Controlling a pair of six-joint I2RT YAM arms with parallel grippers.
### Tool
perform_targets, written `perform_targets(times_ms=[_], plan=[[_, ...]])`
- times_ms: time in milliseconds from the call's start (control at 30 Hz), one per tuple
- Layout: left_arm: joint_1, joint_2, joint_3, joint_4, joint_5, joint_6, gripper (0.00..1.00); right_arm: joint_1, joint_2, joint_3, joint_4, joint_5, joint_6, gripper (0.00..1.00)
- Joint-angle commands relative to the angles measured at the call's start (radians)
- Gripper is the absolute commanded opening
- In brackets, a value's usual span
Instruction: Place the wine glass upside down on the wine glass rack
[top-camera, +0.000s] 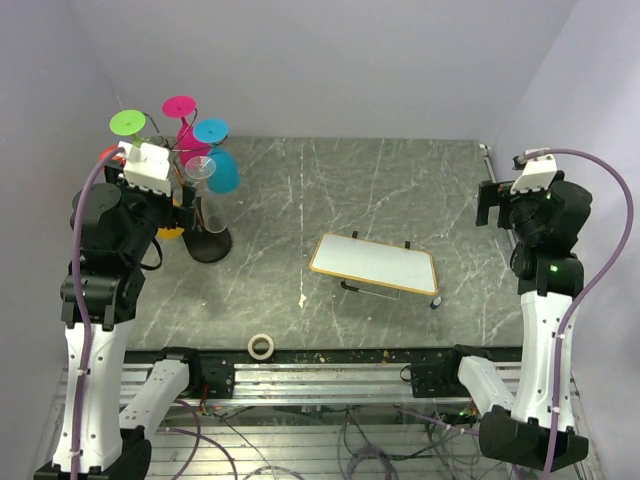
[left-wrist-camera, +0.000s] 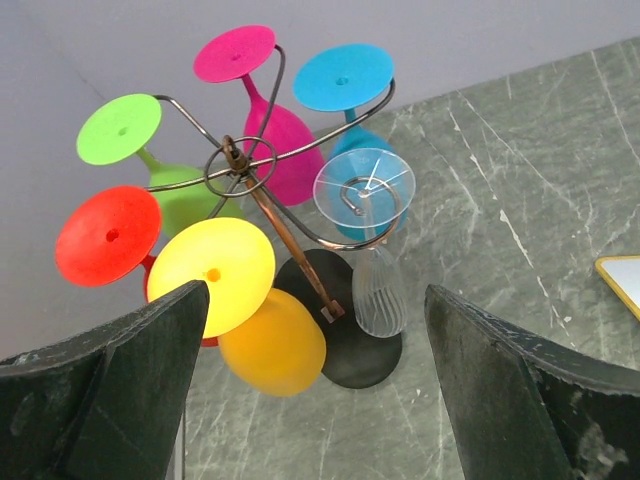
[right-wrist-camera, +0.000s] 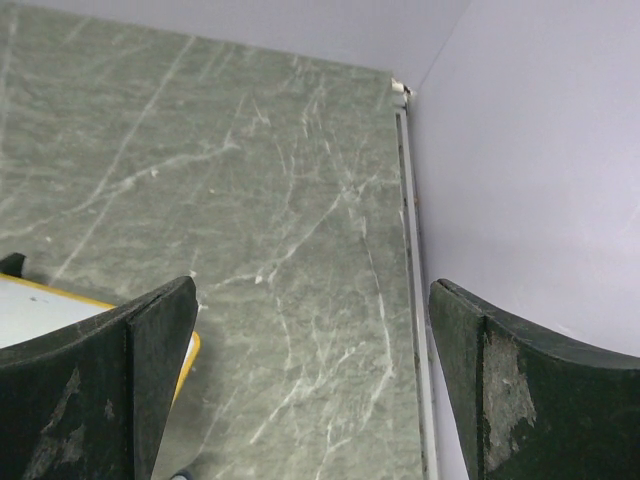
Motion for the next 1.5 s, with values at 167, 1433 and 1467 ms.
perform_targets(times_ms=[167, 1433, 1467], plan=[[0.016, -0.067, 0.025, -0.004, -0.060, -0.001, 0.99, -0.007, -0.030, 0.126, -0.067, -0.092, 0.062, 1.00], [0.057, -0.135, -0.092, 0.049, -0.149, -0.133, 0.99, -0.011, -0.139, 0.031, -0.066, -0.039, 0.125, 1.00], [0.057, -0.135, -0.096, 0.050, -0.148, -0.133, 0.99, -0.011, -0.139, 0.029, -0.066, -0.042, 0.125, 1.00]])
